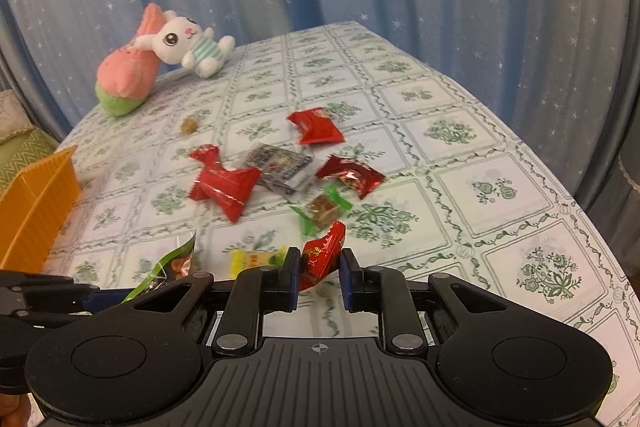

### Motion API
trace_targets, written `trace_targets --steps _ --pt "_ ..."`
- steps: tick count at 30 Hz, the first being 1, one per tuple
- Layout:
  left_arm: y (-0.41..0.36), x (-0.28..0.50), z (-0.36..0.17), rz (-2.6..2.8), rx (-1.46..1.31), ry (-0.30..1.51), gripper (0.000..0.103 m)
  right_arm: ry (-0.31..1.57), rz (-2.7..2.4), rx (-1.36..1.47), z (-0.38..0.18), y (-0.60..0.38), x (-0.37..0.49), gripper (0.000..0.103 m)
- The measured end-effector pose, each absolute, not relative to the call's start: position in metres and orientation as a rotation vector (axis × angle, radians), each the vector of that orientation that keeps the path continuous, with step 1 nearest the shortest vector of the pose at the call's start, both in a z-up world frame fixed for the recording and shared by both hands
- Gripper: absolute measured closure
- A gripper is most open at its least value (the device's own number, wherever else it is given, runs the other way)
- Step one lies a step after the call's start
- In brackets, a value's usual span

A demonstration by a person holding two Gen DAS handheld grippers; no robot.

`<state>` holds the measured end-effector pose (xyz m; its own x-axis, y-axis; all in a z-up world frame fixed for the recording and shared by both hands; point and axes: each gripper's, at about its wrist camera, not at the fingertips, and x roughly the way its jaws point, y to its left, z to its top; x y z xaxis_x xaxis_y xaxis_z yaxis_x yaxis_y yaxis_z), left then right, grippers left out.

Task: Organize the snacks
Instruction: 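Carry both candies over the orange tray and open both tools to drop them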

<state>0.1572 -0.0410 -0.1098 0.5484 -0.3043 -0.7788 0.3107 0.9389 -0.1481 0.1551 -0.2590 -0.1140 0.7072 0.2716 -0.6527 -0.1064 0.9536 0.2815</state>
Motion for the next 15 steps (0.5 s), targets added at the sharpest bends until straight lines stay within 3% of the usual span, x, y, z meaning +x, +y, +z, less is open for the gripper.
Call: trace_targets --steps 15 --pt "0.061 0.132 -0.044 -0.147 -0.102 0.831 0.079 0.683 0.457 0.183 -0.053 -0.158 0.146 0.083"
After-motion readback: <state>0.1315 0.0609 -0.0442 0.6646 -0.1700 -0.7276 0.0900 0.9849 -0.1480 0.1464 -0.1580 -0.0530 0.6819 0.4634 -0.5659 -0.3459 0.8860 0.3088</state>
